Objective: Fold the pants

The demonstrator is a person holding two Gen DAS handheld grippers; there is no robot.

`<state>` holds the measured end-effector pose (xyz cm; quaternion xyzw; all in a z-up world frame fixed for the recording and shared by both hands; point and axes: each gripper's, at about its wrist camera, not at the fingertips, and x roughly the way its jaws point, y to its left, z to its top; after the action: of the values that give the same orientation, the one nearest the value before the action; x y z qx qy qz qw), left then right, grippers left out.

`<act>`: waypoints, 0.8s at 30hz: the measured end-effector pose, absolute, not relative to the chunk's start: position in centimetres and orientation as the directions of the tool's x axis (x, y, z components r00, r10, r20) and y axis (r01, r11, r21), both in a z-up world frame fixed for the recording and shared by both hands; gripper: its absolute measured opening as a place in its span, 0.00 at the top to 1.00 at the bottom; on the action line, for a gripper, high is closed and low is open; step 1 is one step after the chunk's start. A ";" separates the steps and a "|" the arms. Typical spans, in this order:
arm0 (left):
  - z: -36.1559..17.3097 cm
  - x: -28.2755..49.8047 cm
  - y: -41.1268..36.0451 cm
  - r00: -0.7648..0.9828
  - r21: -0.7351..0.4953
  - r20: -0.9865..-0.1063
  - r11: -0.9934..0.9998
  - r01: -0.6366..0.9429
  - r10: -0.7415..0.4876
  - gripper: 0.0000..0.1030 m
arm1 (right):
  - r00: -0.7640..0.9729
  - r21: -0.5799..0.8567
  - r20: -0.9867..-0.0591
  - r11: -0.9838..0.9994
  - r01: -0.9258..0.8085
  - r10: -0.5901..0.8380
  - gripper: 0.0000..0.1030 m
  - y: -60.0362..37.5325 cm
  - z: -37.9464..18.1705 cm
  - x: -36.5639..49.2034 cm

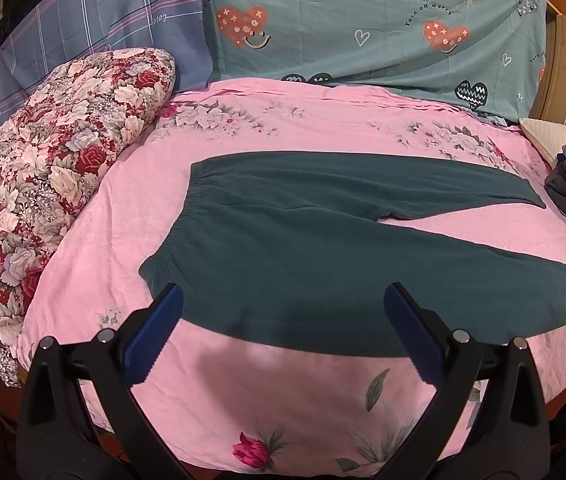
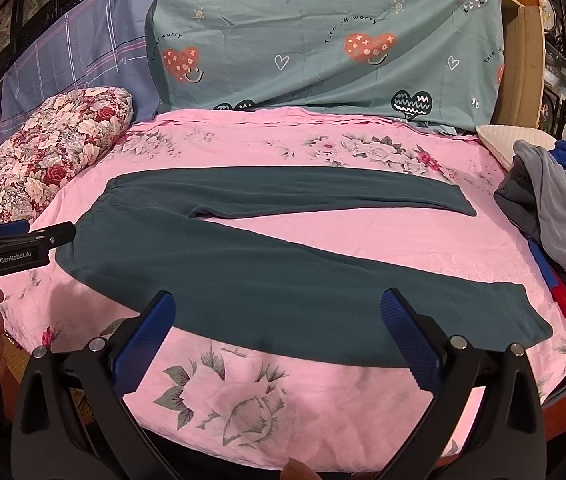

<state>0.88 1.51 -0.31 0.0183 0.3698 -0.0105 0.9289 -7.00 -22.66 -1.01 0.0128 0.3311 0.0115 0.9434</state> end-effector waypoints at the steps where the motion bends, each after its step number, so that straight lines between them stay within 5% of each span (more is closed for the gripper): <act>1: -0.3 0.9 1.5 0.726 0.027 -0.687 0.999 0.033 -0.005 0.02 | 0.780 0.032 -0.625 0.999 -0.015 0.032 0.01 -22.6 -1.0 -7.0; 24: -0.2 1.4 1.5 0.723 0.030 -0.690 0.999 0.034 -0.004 0.02 | 0.773 0.030 -0.634 0.999 -0.021 0.036 0.01 -22.3 -0.8 -6.6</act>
<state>1.36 1.51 -0.22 0.0205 0.3717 -0.0103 0.9281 -6.56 -22.26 -0.84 0.0107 0.3368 0.0152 0.9414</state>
